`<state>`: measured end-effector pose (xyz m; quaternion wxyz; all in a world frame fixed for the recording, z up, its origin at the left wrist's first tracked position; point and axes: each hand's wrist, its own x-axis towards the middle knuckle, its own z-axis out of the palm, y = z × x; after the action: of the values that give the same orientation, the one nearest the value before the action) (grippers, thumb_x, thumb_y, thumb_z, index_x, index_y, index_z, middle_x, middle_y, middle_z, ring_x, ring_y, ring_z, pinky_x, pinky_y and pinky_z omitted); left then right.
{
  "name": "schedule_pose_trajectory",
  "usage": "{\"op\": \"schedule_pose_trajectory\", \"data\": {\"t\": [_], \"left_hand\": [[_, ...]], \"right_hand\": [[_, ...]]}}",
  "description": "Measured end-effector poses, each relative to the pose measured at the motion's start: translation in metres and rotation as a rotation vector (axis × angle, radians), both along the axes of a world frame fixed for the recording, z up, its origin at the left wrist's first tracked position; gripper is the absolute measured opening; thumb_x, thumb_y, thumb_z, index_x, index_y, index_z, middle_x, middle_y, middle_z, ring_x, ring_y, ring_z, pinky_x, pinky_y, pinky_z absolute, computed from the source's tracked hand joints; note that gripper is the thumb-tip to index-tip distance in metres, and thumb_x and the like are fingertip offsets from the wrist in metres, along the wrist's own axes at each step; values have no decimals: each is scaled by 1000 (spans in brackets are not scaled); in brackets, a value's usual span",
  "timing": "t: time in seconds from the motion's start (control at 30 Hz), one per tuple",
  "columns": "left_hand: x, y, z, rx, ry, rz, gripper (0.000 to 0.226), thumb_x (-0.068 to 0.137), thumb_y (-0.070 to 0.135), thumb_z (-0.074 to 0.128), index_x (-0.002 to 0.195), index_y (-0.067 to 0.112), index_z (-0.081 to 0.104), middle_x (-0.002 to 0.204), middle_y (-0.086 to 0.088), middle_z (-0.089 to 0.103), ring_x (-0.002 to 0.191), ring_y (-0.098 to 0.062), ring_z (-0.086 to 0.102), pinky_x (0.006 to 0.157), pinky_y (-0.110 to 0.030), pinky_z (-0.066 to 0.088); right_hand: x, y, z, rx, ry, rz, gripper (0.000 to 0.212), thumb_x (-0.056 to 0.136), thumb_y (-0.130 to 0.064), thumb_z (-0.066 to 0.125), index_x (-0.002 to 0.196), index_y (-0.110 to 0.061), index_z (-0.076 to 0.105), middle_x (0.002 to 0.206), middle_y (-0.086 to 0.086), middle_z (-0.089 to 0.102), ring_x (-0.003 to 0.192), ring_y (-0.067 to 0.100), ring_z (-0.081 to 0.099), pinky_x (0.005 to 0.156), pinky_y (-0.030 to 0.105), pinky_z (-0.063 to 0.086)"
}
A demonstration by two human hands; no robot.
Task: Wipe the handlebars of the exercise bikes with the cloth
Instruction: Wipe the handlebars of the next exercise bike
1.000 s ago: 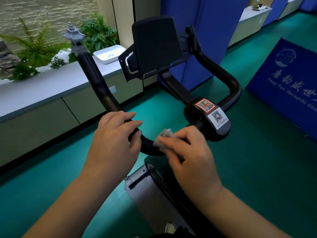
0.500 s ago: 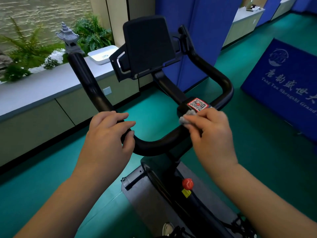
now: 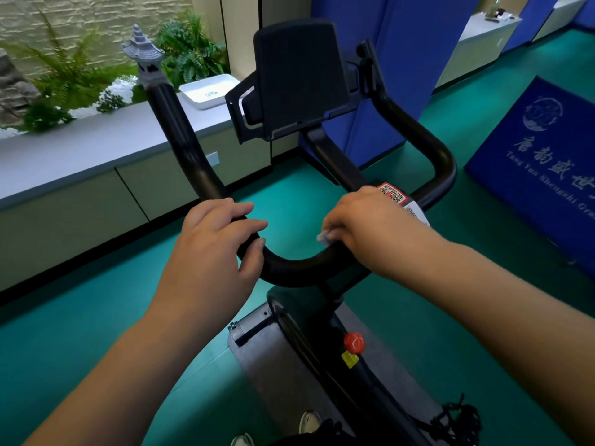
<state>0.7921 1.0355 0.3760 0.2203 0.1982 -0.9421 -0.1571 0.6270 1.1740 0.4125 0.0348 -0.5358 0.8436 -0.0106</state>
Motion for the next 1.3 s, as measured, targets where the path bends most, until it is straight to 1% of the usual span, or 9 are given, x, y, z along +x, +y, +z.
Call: {"op": "schedule_pose_trajectory", "data": {"t": [0.07, 0.27, 0.37, 0.6, 0.7, 0.83, 0.97, 1.2, 1.3], "left_hand": [[1, 0, 1, 6, -5, -3, 30, 85, 28, 53, 106, 18, 72, 118, 4, 64, 119, -19, 44, 103, -3, 8], [1, -2, 0, -8, 14, -21, 32, 85, 31, 51, 106, 18, 72, 117, 4, 64, 118, -17, 43, 104, -10, 14], [1, -1, -2, -4, 16, -9, 38, 86, 36, 44, 105, 19, 72, 117, 5, 64, 118, -17, 44, 103, -12, 17], [-1, -4, 0, -13, 7, -32, 42, 87, 40, 40, 106, 20, 72, 119, 6, 63, 119, -16, 43, 103, -18, 21], [1, -4, -1, 3, 16, -19, 40, 87, 39, 42, 104, 19, 72, 117, 5, 64, 118, -16, 45, 103, -15, 21], [3, -6, -4, 13, 8, -38, 38, 87, 38, 44, 106, 19, 71, 120, 5, 63, 121, -17, 45, 107, -13, 18], [1, -8, -3, 18, 11, -50, 39, 88, 40, 43, 108, 21, 70, 122, 7, 62, 123, -16, 45, 107, -15, 21], [2, -6, -4, 23, 31, -34, 38, 86, 38, 45, 105, 19, 72, 120, 5, 64, 121, -14, 44, 107, -11, 18], [2, -7, -3, 12, 19, -46, 38, 87, 39, 44, 106, 19, 71, 121, 5, 64, 121, -15, 45, 107, -11, 18]], "right_hand": [[3, -10, 5, 22, -131, -2, 20, 91, -38, 57, 99, -28, 72, 99, 0, 69, 103, 21, 56, 87, 30, 42], [-7, -6, 7, 104, -166, -2, 18, 90, -39, 56, 95, -26, 69, 95, -1, 70, 97, 19, 60, 86, 34, 46], [2, -15, 6, 107, -302, -7, 14, 90, -35, 60, 94, -28, 71, 94, -3, 70, 92, 15, 61, 79, 26, 45], [-8, -20, 31, 337, -235, -47, 18, 93, -33, 58, 106, -29, 70, 104, -6, 69, 101, 13, 60, 72, 23, 36], [3, -27, 24, 256, -350, -48, 16, 89, -36, 62, 97, -28, 72, 94, -3, 71, 90, 14, 63, 79, 25, 48], [27, -43, 11, 181, -415, -18, 18, 91, -32, 59, 102, -25, 73, 98, 2, 72, 93, 16, 63, 80, 26, 47], [10, -29, 35, 330, -274, -93, 24, 93, -38, 56, 103, -23, 72, 100, 5, 70, 90, 18, 62, 63, 17, 42], [28, -38, 21, 201, -414, -73, 15, 90, -31, 62, 99, -27, 73, 98, 0, 71, 94, 17, 63, 82, 26, 49], [29, -35, 22, 170, -436, -70, 15, 90, -30, 62, 101, -28, 73, 96, -3, 71, 83, 9, 64, 70, 16, 47]]}}
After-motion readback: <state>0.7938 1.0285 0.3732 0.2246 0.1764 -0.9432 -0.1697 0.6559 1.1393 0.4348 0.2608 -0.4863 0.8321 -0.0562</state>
